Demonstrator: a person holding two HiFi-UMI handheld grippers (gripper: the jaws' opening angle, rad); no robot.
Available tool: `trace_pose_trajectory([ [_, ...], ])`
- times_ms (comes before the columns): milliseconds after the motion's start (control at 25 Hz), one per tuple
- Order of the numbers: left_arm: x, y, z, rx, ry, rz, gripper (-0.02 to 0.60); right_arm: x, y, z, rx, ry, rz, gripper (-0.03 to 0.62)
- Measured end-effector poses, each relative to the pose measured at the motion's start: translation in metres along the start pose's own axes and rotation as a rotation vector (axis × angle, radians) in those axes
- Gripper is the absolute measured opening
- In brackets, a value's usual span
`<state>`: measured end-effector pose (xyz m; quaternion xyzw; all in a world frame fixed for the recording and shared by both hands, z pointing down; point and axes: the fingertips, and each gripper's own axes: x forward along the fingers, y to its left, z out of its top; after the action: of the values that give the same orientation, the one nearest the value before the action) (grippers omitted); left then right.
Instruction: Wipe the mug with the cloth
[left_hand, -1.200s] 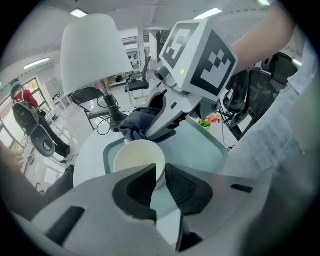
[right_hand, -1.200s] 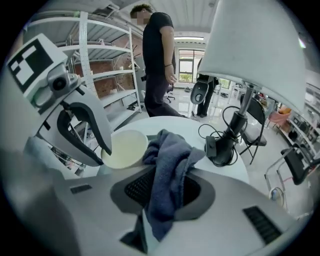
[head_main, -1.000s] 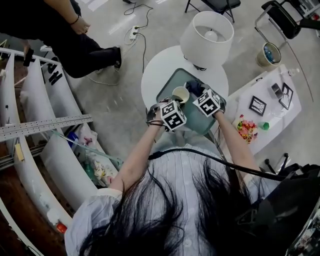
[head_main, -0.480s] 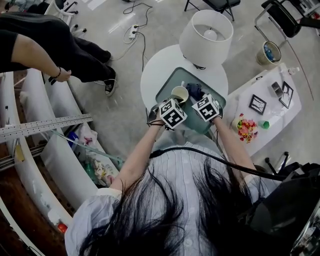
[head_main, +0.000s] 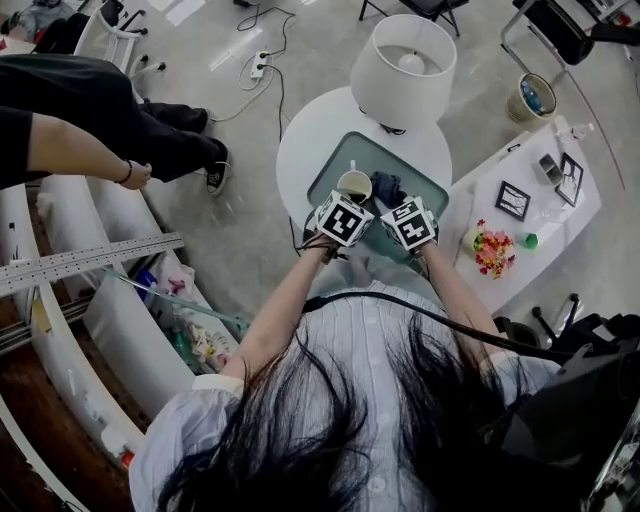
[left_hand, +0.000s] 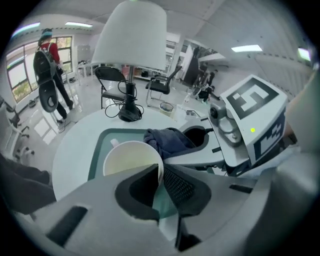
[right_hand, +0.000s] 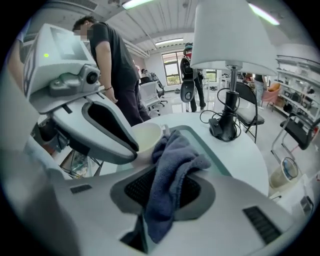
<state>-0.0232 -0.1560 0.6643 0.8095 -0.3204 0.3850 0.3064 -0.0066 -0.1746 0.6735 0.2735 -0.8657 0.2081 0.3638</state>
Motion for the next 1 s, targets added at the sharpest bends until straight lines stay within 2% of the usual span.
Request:
trace_pose_trajectory([
  [120,-0.007,0.003,0.006,-0.147,-0.022,-0.010,0.044,-0.001,0.005,-0.002,0.039,-0.017,0.008,0.094],
  [200,-0.009,0.005,0.007,-0.214,-0.033,-0.015,0.044,-0.002,0.007,-0.004,0.058,-0.020,0.003,0.094],
  [240,-0.009,0.005,0.008,-0.224,-0.041,-0.019,0.044,-0.003,0.008,-0.004,0.065,-0.021,0.002,0.094],
  [320,-0.009,0.004,0.012,-0.188,-0.049,-0.018,0.045,-0.003,0.008,-0.005,0.072,-0.023,-0.001,0.094],
  [440,-0.010,0.000,0.012,-0.015,-0.027,-0.020,0.047,-0.002,0.007,-0.008,0.072,-0.013,-0.007,0.094],
  [520,-0.016,-0.004,0.009,0.181,0.021,-0.021,0.048,-0.003,0.007,-0.009,0.068,-0.002,-0.011,0.094],
  [640,-0.028,0.005,-0.007,0.531,0.160,0.019,0.048,-0.005,0.006,-0.010,0.063,0.003,-0.014,0.094],
  [720,-0.033,0.015,-0.019,0.685,0.239,0.037,0.048,-0.005,0.006,-0.012,0.065,0.003,-0.017,0.094],
  [800,-0.035,0.019,-0.025,0.750,0.265,0.015,0.049,-0.005,0.006,-0.013,0.069,0.005,-0.019,0.094],
  [880,-0.035,0.015,-0.031,0.775,0.278,-0.038,0.053,-0.005,0.007,-0.014,0.068,0.008,-0.020,0.094],
  [1000,-0.031,0.012,-0.042,0.839,0.325,-0.078,0.111,-0.005,0.008,-0.014,0.061,0.013,-0.020,0.094],
])
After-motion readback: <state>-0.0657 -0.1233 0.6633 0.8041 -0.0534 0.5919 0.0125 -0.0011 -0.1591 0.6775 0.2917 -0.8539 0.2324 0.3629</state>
